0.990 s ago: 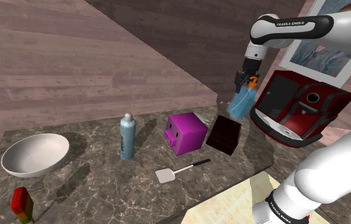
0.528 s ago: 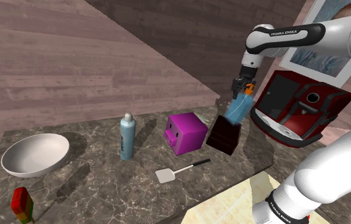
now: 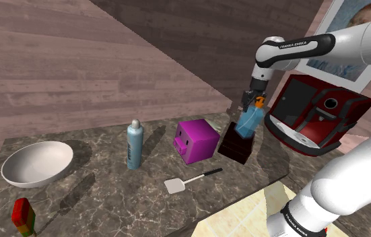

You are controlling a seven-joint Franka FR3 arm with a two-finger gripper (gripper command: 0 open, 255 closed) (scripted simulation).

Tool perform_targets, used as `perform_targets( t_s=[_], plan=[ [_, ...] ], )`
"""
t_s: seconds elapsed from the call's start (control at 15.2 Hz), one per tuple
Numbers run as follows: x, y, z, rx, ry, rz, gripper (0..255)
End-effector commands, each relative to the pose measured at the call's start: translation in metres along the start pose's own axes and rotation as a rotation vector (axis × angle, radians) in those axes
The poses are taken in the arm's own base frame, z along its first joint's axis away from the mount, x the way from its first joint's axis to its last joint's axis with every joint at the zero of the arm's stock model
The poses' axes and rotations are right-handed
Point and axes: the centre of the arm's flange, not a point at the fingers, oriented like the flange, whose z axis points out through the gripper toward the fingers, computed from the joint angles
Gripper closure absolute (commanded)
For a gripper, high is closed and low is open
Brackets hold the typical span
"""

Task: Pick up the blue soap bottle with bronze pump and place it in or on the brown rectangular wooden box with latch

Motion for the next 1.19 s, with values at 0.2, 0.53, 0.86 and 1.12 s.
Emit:
perform_targets(
  t_s=[0.2,0.53,0.86,1.12],
  plan=[
    [0.002,0.000,0.004,0.000,0.001,0.000,255],
    [0.002,0.000,0.004,0.000,0.001,0.000,0],
    [0.002,0.000,0.004,0.000,0.001,0.000,0],
    [0.002,0.000,-0.046,0.000,0.001,0.000,0]
  ],
)
